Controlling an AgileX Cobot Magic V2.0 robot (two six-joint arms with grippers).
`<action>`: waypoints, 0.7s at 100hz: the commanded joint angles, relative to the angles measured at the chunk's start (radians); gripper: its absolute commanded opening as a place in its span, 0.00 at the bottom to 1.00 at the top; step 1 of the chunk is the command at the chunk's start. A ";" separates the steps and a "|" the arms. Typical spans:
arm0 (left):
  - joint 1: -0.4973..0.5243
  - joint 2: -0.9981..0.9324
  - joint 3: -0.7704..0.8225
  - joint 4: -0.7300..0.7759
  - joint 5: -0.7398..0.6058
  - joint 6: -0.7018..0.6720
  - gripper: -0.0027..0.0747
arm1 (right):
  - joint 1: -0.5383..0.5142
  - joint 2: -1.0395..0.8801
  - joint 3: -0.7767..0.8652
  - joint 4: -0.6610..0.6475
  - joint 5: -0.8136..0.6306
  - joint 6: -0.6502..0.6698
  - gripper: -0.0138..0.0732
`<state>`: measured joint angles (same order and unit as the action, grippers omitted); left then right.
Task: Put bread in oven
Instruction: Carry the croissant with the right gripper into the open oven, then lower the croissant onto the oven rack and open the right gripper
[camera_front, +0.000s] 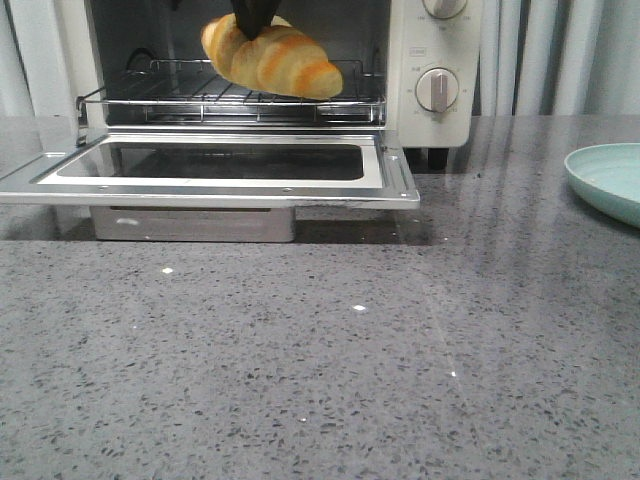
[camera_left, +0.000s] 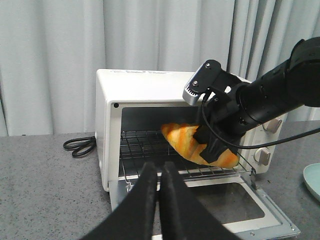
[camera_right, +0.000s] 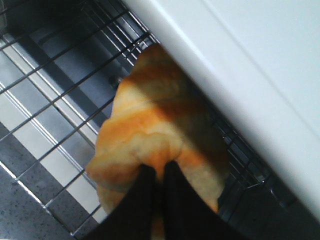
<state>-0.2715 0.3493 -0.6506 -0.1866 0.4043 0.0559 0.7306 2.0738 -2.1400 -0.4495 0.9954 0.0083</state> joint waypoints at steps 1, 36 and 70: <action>0.002 0.010 -0.035 -0.014 -0.072 -0.006 0.01 | -0.006 -0.058 -0.034 -0.048 -0.060 -0.008 0.09; 0.002 0.010 -0.035 -0.022 -0.072 -0.006 0.01 | -0.006 -0.058 -0.034 -0.048 -0.071 -0.008 0.55; 0.002 -0.007 -0.035 -0.020 -0.069 -0.006 0.01 | 0.008 -0.058 -0.058 -0.048 -0.056 -0.008 0.55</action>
<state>-0.2715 0.3447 -0.6506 -0.1940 0.4043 0.0559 0.7328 2.0738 -2.1549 -0.4533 0.9779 0.0083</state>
